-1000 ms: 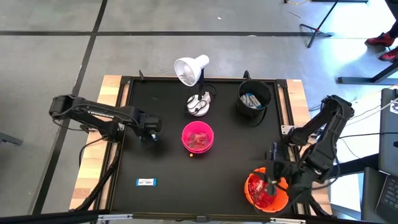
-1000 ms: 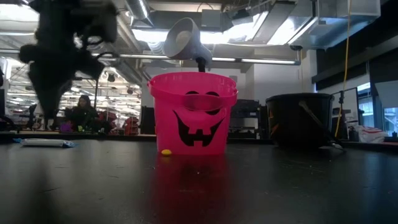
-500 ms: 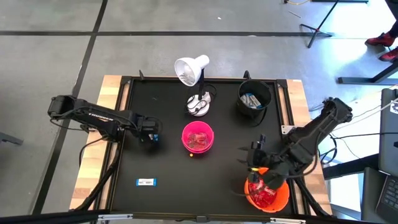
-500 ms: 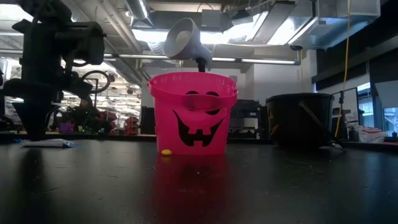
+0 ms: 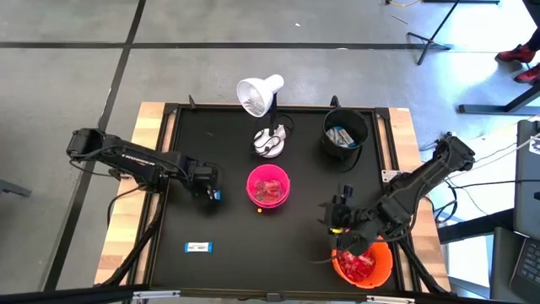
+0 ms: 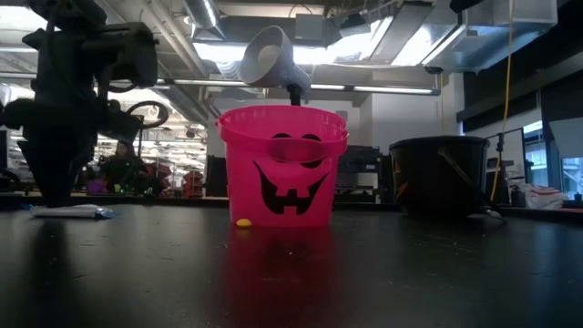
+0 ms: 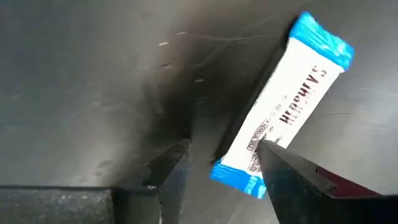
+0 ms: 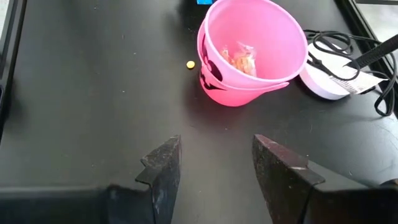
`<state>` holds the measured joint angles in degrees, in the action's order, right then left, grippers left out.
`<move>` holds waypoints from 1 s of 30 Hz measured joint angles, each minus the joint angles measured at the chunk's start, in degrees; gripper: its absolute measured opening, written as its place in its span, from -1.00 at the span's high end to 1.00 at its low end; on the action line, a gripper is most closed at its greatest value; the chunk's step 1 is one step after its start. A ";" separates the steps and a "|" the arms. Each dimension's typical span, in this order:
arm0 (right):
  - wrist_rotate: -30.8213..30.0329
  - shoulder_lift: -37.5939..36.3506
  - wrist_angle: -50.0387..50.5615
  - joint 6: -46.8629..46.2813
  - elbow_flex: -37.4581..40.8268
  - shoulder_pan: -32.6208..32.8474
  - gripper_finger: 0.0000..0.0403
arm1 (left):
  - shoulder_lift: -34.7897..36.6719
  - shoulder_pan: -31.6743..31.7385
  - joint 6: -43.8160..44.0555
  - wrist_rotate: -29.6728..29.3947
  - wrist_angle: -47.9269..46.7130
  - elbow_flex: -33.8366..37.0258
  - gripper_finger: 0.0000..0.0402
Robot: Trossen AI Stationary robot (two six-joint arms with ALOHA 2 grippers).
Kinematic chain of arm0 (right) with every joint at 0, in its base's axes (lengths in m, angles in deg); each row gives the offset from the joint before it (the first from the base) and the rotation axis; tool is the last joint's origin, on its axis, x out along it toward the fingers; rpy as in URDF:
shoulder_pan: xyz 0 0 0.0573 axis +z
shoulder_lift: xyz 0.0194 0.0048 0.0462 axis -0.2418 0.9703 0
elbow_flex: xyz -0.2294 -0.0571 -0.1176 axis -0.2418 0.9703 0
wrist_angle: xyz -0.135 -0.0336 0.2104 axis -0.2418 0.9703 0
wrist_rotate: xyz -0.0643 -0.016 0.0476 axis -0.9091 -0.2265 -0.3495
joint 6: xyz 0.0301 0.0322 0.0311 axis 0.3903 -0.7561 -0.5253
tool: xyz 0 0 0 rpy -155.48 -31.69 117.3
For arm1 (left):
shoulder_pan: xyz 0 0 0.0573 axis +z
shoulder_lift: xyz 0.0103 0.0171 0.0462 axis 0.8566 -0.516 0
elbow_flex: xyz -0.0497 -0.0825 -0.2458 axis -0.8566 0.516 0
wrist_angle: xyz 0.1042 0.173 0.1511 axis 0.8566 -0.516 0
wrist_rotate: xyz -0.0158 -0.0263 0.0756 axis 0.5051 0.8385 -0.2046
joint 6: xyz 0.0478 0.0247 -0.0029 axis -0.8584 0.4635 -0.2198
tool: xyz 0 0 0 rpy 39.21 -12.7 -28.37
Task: Sort candy
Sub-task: Put the white chocolate bar into the black bucket
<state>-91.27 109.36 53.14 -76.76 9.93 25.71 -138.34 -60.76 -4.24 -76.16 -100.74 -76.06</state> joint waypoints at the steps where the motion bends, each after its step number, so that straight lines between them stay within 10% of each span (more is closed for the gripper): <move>1: 0.07 0.04 -0.02 0.01 0.00 0.00 0.04 | 0.00 -0.37 -0.03 0.25 0.51 -0.16 0.06; 30: -0.12 0.04 -0.42 0.05 -0.01 0.00 0.04 | -8.87 -10.46 9.14 -1.16 7.11 -1.24 0.14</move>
<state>-91.39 109.40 52.73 -76.71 9.92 25.71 -147.21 -71.22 4.89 -77.32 -93.63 -77.29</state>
